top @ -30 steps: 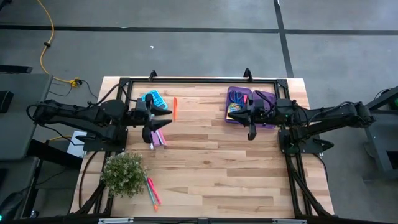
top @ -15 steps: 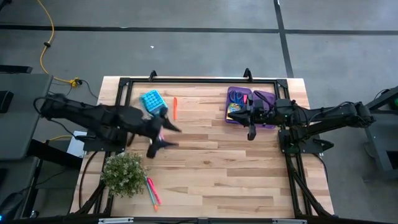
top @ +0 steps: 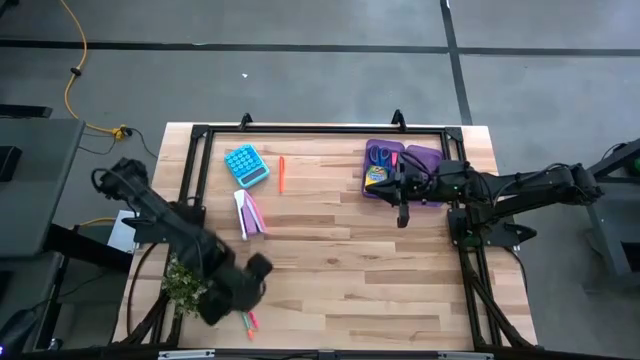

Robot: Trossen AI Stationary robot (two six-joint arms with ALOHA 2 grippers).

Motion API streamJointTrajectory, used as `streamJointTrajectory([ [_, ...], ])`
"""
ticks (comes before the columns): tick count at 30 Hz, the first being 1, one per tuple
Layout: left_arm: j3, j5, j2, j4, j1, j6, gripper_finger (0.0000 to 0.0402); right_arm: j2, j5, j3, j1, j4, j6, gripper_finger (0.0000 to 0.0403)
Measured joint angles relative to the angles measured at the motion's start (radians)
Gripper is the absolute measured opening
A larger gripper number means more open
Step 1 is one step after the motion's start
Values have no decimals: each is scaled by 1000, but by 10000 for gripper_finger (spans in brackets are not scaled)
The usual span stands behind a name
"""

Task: Pack school essentials
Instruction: Put the light blue pencil into the violet supply box

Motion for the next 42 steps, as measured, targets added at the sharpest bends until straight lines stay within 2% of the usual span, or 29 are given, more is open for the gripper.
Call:
streamJointTrajectory([
  [5, 0, -42, 113, 10, -119, 43, 231, 0, 0, 0, 0, -26, -1, 0],
  [8, 0, -96, 170, 13, -158, 53, 226, 0, 0, 0, 0, -38, -1, 0],
  [11, 0, -95, 218, 30, -178, 46, 218, 0, 0, 0, 0, -41, -1, 0],
  [19, 0, 5, 329, 88, -206, 19, 205, 0, 53, 0, 0, -52, -1, 0],
  [31, -2, -28, 429, 115, -213, 25, 204, 1, 55, 0, 0, -52, -1, 0],
  [42, -79, -40, 434, 206, -211, 60, 203, 1, 55, 0, 0, -53, 6, 0],
])
